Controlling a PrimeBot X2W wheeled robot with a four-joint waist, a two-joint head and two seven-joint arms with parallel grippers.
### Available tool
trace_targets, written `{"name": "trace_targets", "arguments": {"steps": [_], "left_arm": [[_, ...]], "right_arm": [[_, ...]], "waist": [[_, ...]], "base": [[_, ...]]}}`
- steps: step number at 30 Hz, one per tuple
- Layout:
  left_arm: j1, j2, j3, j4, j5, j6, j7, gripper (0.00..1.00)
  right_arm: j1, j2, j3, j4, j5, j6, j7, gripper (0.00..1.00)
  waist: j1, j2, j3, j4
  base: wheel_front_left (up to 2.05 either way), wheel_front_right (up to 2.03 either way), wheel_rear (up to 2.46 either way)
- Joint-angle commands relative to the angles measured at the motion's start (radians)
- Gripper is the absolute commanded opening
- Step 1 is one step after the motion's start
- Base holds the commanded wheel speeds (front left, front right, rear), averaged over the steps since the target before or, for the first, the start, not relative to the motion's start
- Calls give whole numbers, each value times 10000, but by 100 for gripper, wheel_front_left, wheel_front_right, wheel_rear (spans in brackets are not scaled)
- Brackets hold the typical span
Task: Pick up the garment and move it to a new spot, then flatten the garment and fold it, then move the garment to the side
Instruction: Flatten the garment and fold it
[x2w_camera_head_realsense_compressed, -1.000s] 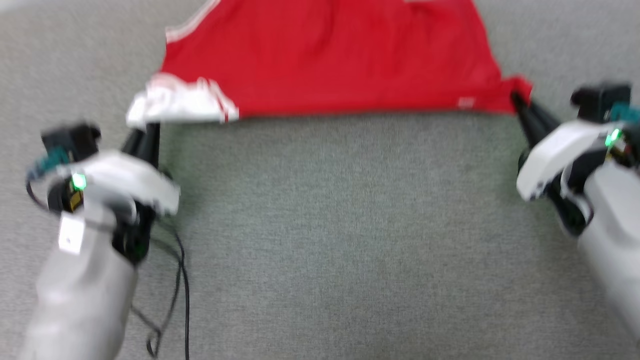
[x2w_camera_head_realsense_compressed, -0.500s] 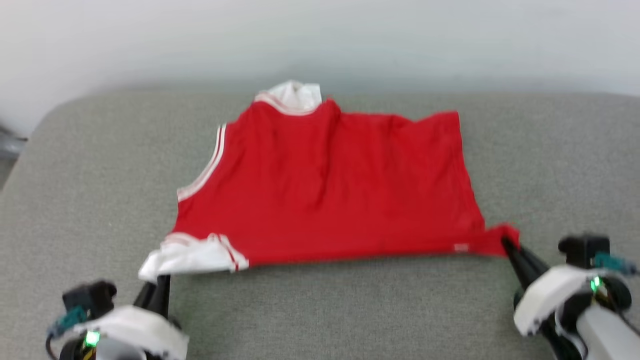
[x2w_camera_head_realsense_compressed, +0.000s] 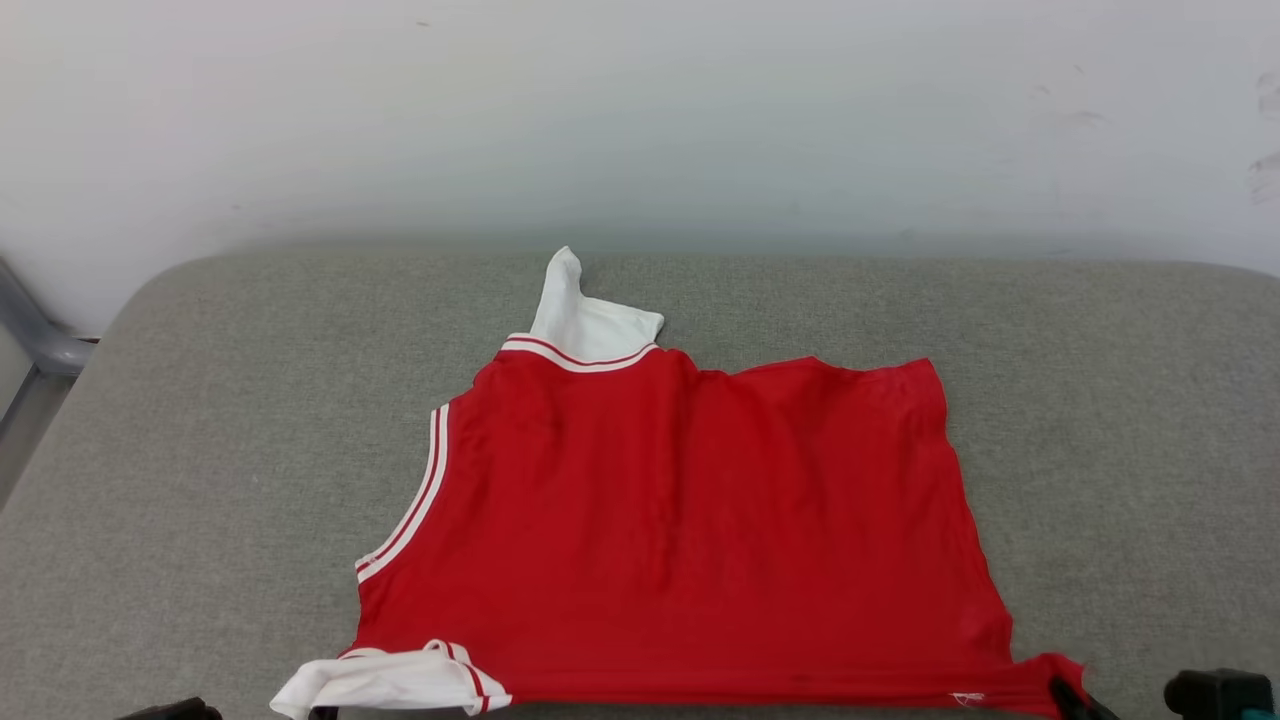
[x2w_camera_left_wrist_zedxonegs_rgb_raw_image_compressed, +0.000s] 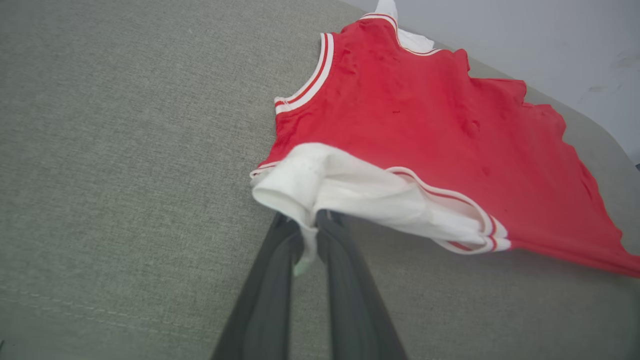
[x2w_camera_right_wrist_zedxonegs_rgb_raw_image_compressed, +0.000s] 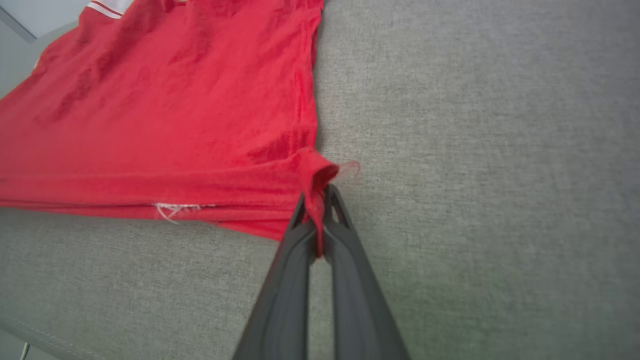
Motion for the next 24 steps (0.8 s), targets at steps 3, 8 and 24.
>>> {"name": "trace_targets", "arguments": {"steps": [3, 8, 24], "left_arm": [[105, 480, 430, -482, 83, 470, 213, 0], [-641, 738, 179, -939, 147, 418, 858, 0], [-4352, 269, -881, 1718, 192, -642, 2023, 0]], "right_arm": [[757, 187, -941, -1256, -461, -214, 979, 0], [1079, 722, -1419, -3364, -1012, -193, 2734, 0], [-2328, 46, 267, -2194, -892, -130, 3140, 0]], "waist": [[2, -1, 45, -33], [2, -1, 334, -129], [2, -1, 2579, -572]], "base": [[0, 0, 0], [0, 0, 0], [0, 0, 0]]}}
